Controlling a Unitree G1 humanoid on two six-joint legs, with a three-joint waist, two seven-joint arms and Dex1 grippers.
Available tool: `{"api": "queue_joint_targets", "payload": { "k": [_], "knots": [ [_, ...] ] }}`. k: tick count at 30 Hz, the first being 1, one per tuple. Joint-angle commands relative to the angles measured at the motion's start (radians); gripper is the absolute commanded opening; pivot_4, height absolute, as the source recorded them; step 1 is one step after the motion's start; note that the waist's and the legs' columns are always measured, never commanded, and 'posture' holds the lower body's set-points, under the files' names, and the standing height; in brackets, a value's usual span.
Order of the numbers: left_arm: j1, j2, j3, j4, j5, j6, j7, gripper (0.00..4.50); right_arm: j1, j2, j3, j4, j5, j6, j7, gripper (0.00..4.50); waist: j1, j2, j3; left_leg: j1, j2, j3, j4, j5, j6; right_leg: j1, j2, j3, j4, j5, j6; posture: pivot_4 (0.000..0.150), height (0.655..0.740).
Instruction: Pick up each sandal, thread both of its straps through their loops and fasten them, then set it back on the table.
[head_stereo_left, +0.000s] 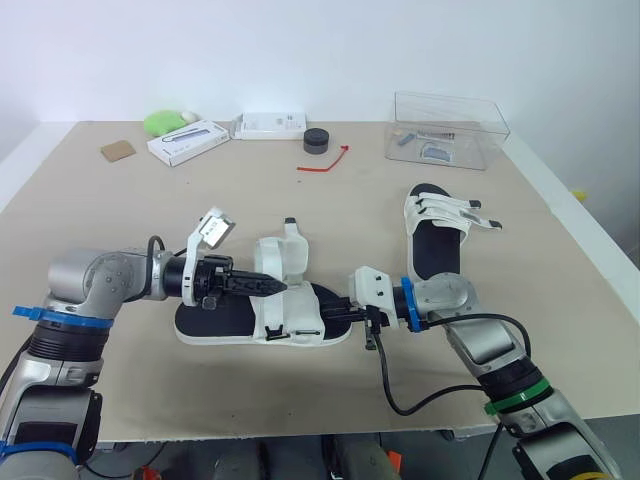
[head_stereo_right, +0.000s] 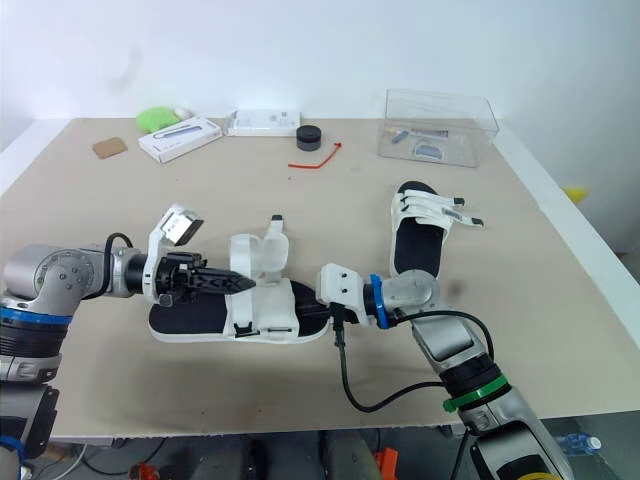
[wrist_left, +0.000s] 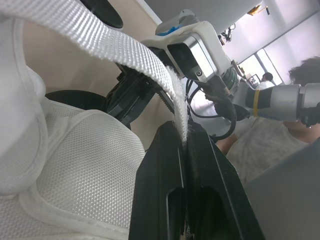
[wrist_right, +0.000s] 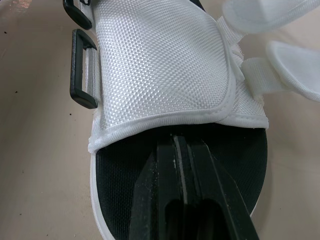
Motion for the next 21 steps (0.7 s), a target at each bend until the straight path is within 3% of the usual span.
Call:
{"api": "queue_joint_targets", "payload": {
  "k": [1, 13, 21],
  "knots": [
    [0.005, -0.008, -0.019, -0.010, 0.018, -0.028, -0.002, 0.05, -0.003, -0.005, 0.003, 0.006, -0.022, 0.010, -0.008, 0.00, 0.000, 0.000, 0.000, 0.000, 0.000, 0.000, 0.000, 0.000, 0.000, 0.000, 0.000, 0.000, 0.000, 0.000, 0.000, 0.150, 0.7400],
    [0.004, -0.045, -0.049, 0.017, 0.097, -0.127, 0.008, 0.05, -0.001, -0.002, 0.006, 0.002, -0.020, 0.015, -0.008, 0.00, 0.000, 0.000, 0.000, 0.000, 0.000, 0.000, 0.000, 0.000, 0.000, 0.000, 0.000, 0.000, 0.000, 0.000, 0.001, 0.150, 0.7400],
    [0.019, -0.016, -0.030, -0.035, 0.067, -0.109, -0.026, 0.05, -0.001, -0.004, 0.006, 0.002, -0.020, 0.017, -0.006, 0.00, 0.000, 0.000, 0.000, 0.000, 0.000, 0.000, 0.000, 0.000, 0.000, 0.000, 0.000, 0.000, 0.000, 0.000, 0.000, 0.150, 0.7400]
  ]
}}
